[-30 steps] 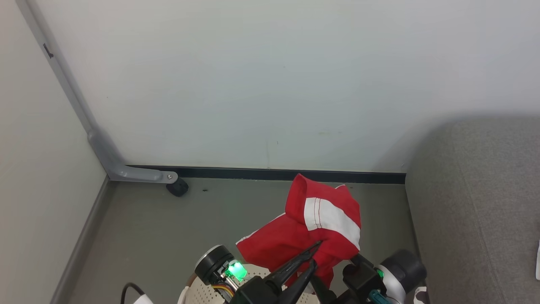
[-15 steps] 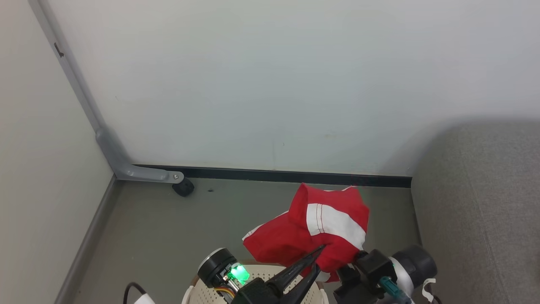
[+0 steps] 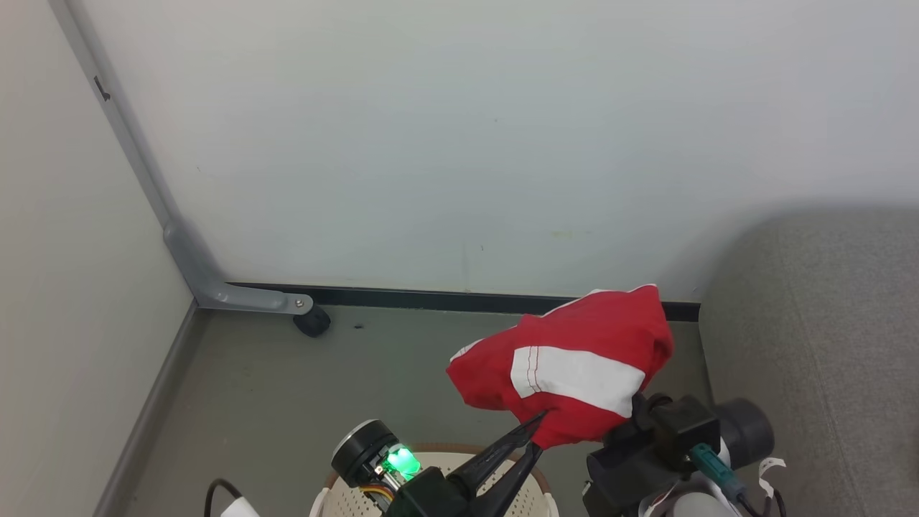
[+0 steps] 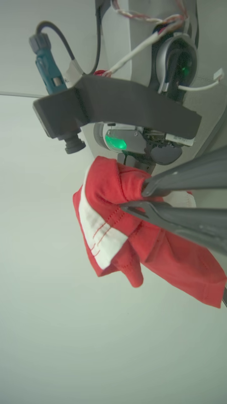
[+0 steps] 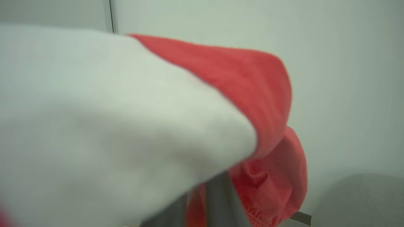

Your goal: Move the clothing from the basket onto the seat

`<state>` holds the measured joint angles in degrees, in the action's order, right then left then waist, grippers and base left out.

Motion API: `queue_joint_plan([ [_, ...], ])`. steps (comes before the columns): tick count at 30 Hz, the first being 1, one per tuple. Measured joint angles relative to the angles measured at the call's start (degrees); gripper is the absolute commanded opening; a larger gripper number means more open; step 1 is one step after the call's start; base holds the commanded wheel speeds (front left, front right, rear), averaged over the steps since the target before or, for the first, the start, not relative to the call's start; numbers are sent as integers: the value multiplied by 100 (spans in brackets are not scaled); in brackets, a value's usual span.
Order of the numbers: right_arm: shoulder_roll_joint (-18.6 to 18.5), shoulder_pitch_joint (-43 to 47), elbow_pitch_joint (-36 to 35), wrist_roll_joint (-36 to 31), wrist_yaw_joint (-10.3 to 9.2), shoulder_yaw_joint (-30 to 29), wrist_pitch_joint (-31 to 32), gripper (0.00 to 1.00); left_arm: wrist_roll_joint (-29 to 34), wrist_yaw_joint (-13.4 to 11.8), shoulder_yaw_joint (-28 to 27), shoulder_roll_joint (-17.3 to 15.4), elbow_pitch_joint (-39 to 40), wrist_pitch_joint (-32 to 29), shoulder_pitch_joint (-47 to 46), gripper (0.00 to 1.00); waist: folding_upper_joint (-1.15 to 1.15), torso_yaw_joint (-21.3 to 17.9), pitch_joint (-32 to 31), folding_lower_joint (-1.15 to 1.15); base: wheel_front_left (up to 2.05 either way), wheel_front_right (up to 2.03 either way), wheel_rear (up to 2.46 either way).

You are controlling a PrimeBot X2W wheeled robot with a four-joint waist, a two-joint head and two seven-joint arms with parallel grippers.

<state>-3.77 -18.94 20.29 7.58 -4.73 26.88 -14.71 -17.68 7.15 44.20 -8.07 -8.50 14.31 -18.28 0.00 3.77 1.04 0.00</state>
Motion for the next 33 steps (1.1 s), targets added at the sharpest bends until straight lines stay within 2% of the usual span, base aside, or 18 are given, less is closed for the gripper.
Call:
queue_joint_plan([
  [7, 8, 89, -475, 75, -60, -269, 0, 0, -42, -3, -143, 63, 1, 0, 2, 0, 0, -20, 34, 0, 0, 0, 0],
  [8, 8, 94, -537, 75, -80, -293, 0, 0, -45, -9, -181, 83, 1, 0, 3, 17, 0, -20, 40, 0, 0, 0, 0],
  [9, 9, 94, -595, 76, -81, -313, 0, 0, -52, -9, -218, 96, 1, 0, 3, 40, 0, -21, 46, 0, 0, 0, 0],
  [10, 9, 96, -648, 76, -80, -327, 0, 0, -54, -9, -250, 99, 1, 0, 3, 81, 0, -21, 52, 0, 0, 0, 0],
  [11, 9, 99, -689, 76, -80, -333, 0, 0, -57, -9, -270, 98, 1, 0, 3, 100, 0, -20, 59, 0, 0, 0, 0],
  [21, 10, 210, -1050, -32, -81, -347, 0, 0, -59, -15, -385, 142, -9, 0, 3, 100, 0, 5, 105, 0, 0, 0, 0],
  [33, -107, 215, -1355, -105, -82, -712, -1, 0, -101, -174, -765, 140, -229, 0, 96, 100, 0, 9, 128, 0, 0, 0, 0],
])
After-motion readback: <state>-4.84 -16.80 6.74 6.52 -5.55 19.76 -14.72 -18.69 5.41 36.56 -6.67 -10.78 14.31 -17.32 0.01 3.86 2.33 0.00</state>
